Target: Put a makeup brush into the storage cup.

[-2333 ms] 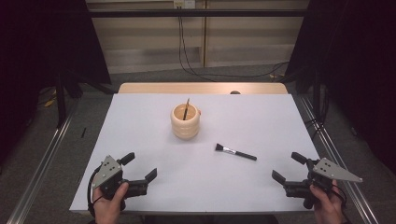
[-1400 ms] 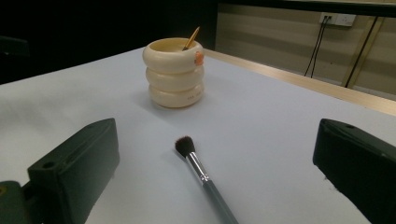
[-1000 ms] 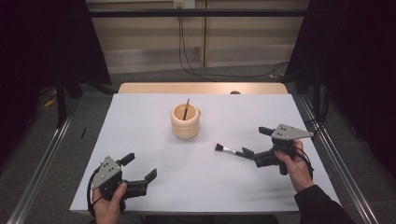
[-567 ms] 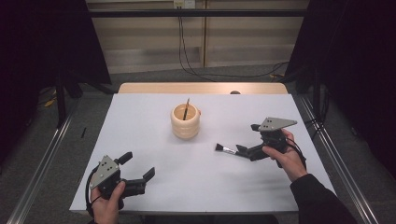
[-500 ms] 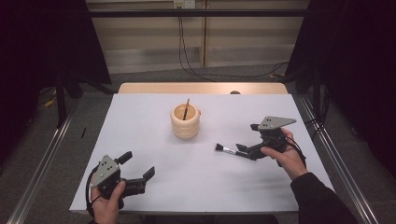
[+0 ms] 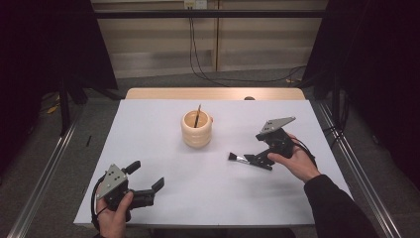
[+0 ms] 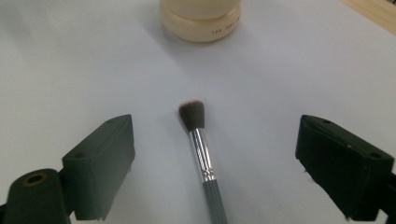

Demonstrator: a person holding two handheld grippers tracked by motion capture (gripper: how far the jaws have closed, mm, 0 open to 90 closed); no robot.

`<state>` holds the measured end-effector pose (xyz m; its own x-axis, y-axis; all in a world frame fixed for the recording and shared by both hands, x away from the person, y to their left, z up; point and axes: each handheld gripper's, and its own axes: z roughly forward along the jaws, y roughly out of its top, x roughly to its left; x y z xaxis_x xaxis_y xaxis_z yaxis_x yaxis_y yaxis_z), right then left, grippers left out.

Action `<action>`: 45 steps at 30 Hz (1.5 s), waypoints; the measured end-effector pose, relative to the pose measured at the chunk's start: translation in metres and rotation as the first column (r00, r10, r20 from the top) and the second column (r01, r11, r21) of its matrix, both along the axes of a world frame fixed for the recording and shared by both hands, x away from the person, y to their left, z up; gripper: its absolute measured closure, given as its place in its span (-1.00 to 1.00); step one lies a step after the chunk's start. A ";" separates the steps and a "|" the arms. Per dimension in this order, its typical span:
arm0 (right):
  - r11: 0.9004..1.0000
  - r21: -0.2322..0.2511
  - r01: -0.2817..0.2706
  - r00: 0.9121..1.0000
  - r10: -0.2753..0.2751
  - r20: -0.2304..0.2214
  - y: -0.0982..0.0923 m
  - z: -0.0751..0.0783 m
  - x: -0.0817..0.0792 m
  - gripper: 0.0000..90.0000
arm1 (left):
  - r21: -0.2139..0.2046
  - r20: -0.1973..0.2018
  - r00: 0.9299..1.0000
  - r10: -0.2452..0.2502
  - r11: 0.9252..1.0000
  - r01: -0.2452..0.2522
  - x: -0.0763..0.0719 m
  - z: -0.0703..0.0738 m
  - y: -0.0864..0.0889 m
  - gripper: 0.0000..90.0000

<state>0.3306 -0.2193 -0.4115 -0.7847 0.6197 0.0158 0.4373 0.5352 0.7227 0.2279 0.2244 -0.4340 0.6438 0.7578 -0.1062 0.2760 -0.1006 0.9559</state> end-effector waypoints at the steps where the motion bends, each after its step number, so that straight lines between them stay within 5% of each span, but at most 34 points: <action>1: 1.000 -0.016 0.008 1.000 -0.008 -0.004 0.001 0.000 0.001 -0.79 | 0.001 0.003 1.000 0.001 1.000 -0.001 0.000 0.000 0.000 -0.95; 7: 0.993 -0.074 -0.087 0.991 0.079 -0.109 0.007 -0.005 0.013 -0.74 | 0.010 0.005 1.000 -0.008 1.000 0.008 0.000 0.000 -0.001 -0.95; 13: 0.980 -0.158 -0.118 0.977 0.086 -0.194 0.014 -0.013 0.023 -0.50 | 0.006 0.004 1.000 -0.012 1.000 0.012 0.000 0.000 -0.001 -0.95; 22: 0.947 -0.240 -0.213 0.938 0.129 -0.323 0.025 -0.015 0.031 0.07 | 0.020 -0.007 1.000 -0.018 1.000 0.018 0.001 -0.001 -0.002 -0.95; 28: 0.919 -0.300 -0.257 0.919 0.137 -0.369 0.035 -0.021 0.040 0.31 | 0.021 -0.006 1.000 -0.027 0.999 0.027 0.001 -0.001 -0.003 -0.95; 30: 0.900 -0.329 -0.286 0.910 0.147 -0.387 0.037 -0.022 0.044 0.42 | 0.025 -0.006 1.000 -0.023 0.999 0.023 0.001 -0.001 -0.003 -0.95; 34: 0.880 -0.356 -0.313 0.898 0.152 -0.412 0.042 -0.022 0.051 0.50 | 0.025 -0.007 1.000 -0.026 0.999 0.026 0.001 -0.002 -0.003 -0.95; 38: 0.868 -0.381 -0.320 0.888 0.134 -0.439 0.046 -0.023 0.055 0.55 | 0.027 -0.007 0.999 -0.041 0.999 0.041 0.001 -0.002 -0.004 -0.95; 45: 0.848 -0.400 -0.348 0.885 0.157 -0.438 0.047 -0.031 0.061 0.61 | 0.027 -0.006 0.999 -0.039 0.999 0.039 0.001 -0.002 -0.004 -0.95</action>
<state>0.3916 -0.1727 -0.4420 -0.9055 0.4104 0.1080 0.4238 0.8884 0.1764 0.2288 0.2208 -0.4361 0.6722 0.7349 -0.0895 0.2766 -0.1371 0.9512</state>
